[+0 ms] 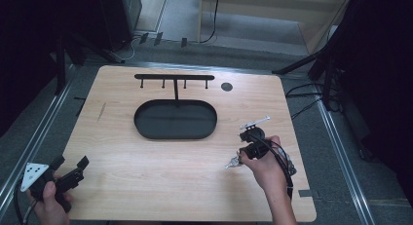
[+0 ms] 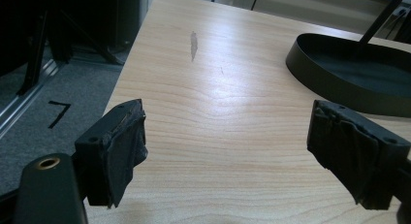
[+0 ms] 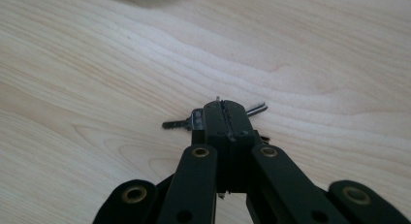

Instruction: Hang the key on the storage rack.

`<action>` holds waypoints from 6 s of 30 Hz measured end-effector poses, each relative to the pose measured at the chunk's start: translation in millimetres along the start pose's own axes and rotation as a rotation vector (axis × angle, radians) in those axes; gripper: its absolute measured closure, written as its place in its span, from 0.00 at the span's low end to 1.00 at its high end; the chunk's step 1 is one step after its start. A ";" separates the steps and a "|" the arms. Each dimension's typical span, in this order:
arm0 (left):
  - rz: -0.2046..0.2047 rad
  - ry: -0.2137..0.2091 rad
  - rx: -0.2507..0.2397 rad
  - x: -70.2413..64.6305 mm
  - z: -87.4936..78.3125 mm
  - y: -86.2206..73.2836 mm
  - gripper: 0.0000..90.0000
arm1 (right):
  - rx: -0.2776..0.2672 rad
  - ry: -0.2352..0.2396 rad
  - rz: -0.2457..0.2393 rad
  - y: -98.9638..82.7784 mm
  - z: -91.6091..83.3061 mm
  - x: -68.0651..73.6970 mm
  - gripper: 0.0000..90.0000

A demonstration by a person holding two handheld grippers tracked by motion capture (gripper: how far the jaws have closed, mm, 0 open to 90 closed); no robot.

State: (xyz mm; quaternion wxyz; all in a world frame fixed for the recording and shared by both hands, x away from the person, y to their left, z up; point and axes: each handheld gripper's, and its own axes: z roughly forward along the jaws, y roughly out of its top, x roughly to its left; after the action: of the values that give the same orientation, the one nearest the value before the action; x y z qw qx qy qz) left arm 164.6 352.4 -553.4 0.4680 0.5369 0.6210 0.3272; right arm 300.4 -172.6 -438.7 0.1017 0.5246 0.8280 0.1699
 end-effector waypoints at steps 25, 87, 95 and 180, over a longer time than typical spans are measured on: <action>-0.005 -0.008 -0.006 0.5 -0.3 0.0 0.16 | 0.114 0.023 0.070 103.7 -35.5 23.6 1.00; 0.018 -0.013 0.003 -1.6 1.2 0.5 0.15 | 0.027 -0.031 0.131 240.4 -72.5 51.5 1.00; 0.017 -0.016 0.000 -1.7 1.3 0.4 0.15 | 0.024 -0.049 0.133 237.6 -65.0 46.6 1.00; 0.025 -0.011 0.007 -2.3 1.9 0.6 0.15 | 0.164 -0.063 0.125 74.4 1.7 -54.5 0.19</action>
State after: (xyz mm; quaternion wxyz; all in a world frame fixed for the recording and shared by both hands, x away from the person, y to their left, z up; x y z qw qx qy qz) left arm 166.6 350.2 -553.0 0.4653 0.5481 0.6129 0.3278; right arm 386.5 -192.4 -411.9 0.0736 0.5870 0.8011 0.0910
